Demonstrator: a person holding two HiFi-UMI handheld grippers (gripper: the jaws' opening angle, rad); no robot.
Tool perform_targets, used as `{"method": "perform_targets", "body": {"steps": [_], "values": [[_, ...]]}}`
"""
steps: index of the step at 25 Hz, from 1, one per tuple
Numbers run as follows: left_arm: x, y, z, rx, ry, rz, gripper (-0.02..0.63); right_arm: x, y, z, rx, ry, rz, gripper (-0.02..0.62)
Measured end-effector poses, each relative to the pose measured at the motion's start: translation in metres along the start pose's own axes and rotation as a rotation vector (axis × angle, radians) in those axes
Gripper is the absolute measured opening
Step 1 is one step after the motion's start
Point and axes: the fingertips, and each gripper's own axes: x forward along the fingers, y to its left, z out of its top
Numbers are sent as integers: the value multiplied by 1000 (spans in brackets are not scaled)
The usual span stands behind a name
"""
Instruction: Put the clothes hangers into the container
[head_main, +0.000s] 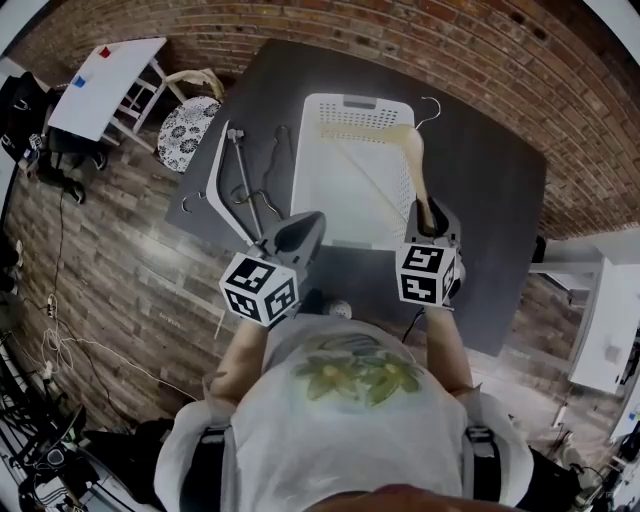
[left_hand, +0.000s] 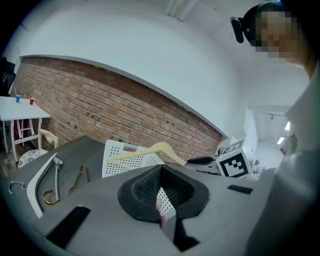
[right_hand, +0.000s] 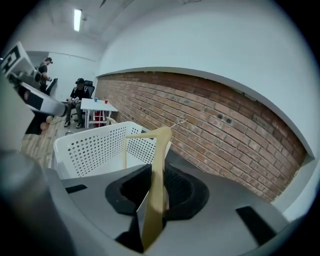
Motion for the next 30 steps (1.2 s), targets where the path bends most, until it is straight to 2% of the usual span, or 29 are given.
{"method": "perform_targets", "body": {"steps": [7, 11, 30], "values": [[11, 21, 11, 50, 28, 15, 29, 24, 14, 6, -96, 61, -5, 97], [18, 29, 17, 41, 33, -6, 29, 35, 21, 7, -140, 97, -16, 97], [19, 63, 23, 23, 47, -10, 29, 71, 42, -10, -191, 207, -4, 98]]}}
